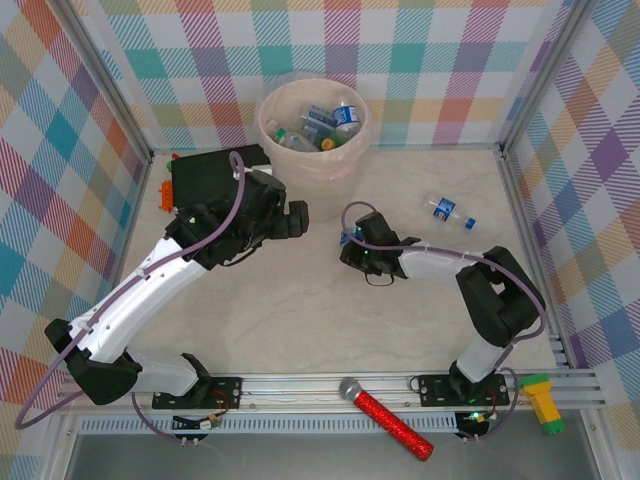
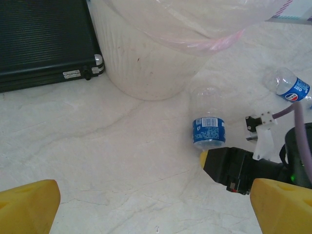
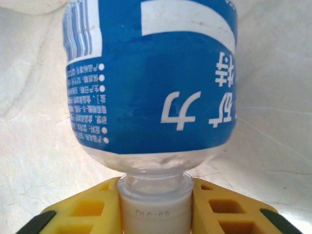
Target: Put the plastic bottles in the bin
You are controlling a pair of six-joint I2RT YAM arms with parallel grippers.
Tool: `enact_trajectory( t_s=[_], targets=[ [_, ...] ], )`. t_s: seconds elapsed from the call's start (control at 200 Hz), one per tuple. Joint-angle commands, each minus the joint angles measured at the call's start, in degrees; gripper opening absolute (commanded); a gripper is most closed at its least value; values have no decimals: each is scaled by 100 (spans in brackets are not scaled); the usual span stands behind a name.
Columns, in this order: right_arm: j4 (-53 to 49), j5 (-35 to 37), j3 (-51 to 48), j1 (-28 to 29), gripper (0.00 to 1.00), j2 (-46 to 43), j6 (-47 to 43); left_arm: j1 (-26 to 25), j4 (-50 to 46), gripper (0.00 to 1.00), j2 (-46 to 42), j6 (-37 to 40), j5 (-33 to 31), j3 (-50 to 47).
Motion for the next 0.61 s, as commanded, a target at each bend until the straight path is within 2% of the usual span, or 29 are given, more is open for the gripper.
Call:
enact_trajectory(
  t_s=[0.0,0.165,0.36,0.47,0.6],
  targets=[
    [-275,233,-80,12,29,-481,-272,23,36,100,-11,-38,5,160],
    [-935,696,-133,-95,31,-1330,-422,27,28,99,-7,27,-99,288],
    [-1377,954,60,-418,27,-2394,-1235,36,-147,100,-89,110,-302,454],
    [-1617,894,650,-516,27,-2480,-1938,38,-171,100,-234,192,-643,380],
    [-1881,639,1710,-518,28,-2149,-2663,88,-309,100,-407,81,-1103,365]
  ],
)
